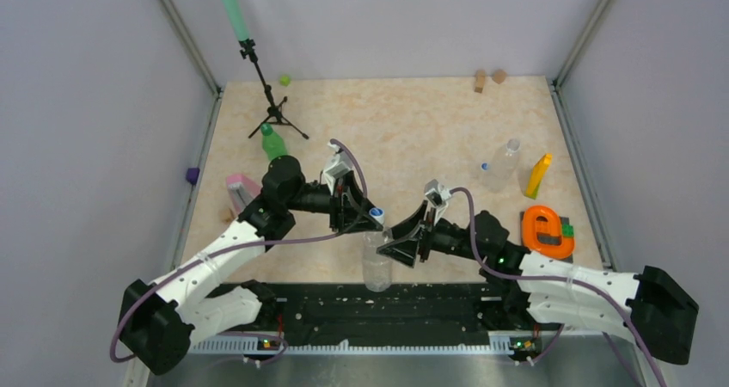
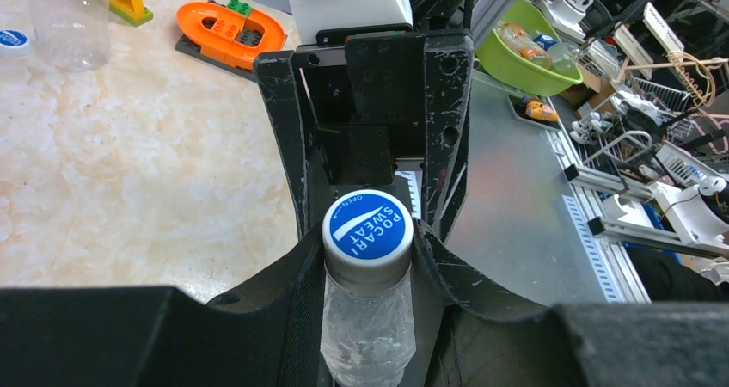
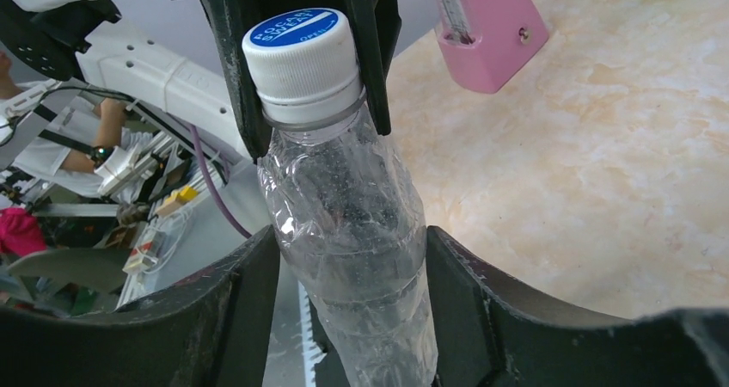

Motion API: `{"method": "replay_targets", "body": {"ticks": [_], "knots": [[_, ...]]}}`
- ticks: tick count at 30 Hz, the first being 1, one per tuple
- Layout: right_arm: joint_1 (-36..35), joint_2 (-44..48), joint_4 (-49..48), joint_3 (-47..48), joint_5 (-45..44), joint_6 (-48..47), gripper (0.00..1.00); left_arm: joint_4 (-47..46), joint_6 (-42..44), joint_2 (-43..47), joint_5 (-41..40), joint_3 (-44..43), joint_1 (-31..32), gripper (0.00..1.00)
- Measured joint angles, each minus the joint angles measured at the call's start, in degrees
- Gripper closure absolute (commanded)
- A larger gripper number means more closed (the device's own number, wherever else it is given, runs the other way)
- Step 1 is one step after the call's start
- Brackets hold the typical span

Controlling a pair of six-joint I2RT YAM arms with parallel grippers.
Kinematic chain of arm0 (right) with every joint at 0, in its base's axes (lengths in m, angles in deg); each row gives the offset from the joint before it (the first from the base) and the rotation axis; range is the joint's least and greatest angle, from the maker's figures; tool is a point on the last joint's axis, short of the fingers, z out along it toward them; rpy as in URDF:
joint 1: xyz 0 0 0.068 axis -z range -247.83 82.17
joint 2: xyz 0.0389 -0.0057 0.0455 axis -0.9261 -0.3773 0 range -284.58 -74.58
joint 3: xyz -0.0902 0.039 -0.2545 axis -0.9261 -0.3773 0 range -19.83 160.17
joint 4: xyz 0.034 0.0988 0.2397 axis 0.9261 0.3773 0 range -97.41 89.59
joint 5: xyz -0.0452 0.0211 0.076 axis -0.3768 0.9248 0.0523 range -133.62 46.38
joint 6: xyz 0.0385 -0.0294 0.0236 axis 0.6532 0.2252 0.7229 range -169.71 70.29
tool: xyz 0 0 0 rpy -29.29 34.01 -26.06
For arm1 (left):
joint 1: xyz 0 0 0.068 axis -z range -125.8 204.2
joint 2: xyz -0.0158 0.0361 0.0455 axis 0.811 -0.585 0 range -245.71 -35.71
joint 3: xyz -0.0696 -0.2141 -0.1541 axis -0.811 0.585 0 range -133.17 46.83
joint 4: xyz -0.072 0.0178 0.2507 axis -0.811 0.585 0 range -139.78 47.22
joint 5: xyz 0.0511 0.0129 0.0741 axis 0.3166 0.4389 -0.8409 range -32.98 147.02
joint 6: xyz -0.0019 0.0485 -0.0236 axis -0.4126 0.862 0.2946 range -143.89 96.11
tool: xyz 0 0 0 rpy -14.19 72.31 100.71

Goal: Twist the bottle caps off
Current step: Unscrew the bottle cap from the plastic bottle.

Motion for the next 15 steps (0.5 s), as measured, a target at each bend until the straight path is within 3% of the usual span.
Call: {"method": "replay_targets", "body": {"ticks": [8,11,15], "knots": [[-0.09,-1.79,-2.47,-0.59,0.31,0.92,0.79,-0.44,-0.09,-0.9,-0.9,0.0,0.85,0.97],[-0.09,-1.79,-2.75,-0.74,-0.15,0.92,0.91,-0.02,0.2,-0.85,-1.95,0.0,1.01,0.73],[-0.09,-1.77,-2.78,-0.87,-1.16,0.92,0.93,0.94,1.07,-0.24,-4.02,0.0,1.16,0.46]]}}
